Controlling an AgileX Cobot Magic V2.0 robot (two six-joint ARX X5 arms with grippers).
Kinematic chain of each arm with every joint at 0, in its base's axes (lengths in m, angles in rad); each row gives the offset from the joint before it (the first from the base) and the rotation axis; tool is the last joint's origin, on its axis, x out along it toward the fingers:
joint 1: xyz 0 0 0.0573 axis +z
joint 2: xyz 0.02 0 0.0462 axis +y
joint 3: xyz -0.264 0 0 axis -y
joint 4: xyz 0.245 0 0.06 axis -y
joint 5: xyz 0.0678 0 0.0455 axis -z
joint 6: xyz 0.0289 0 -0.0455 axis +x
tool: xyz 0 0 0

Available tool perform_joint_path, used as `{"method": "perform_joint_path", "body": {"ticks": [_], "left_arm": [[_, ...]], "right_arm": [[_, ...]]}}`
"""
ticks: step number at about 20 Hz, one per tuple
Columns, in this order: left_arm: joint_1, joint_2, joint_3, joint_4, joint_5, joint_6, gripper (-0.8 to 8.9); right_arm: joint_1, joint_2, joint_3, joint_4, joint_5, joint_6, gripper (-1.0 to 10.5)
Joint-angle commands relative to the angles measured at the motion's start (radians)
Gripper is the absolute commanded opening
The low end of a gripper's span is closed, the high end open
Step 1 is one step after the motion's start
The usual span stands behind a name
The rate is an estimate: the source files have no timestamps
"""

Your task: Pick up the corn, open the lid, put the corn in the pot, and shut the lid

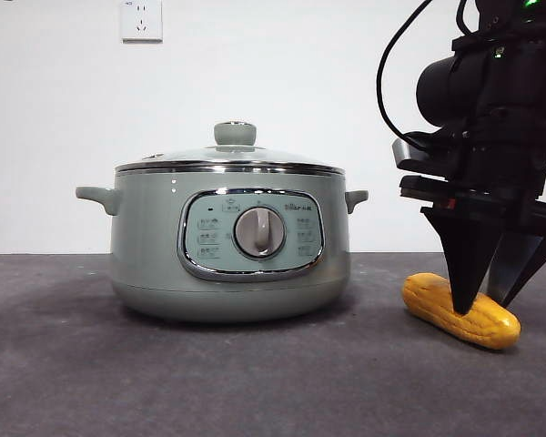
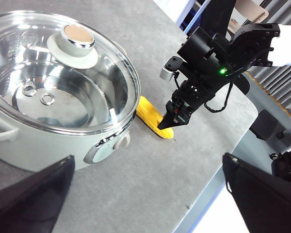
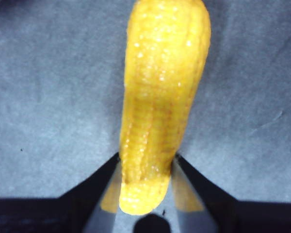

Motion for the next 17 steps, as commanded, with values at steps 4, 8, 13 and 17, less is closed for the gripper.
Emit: {"method": "perform_joint_path", "body": {"ticks": [4,8,13,17], "left_arm": [[-0.024,0.062,0.008,0.13,0.007,-0.024,5.62],[-0.104,0.179,0.056,0.271,-0.119,-0.032,5.61],[-0.249,0.412,0.238,0.282,-0.381,0.092,5.61],[-0.334,0.595,0.364,0.286,-0.552,0.173,5.61]], "right_arm": [[0.0,-0.107,-0.014,-0.039,0.035,-0.019,-0.2],[0.001,-0.33,-0.01,-0.072,0.06,-0.02,-0.2],[0.001,-0.608,-0.008,-0.072,0.059,-0.006,-0.2],[0.001,-0.75,-0.008,-0.074,0.052,0.009,-0.2]]}}
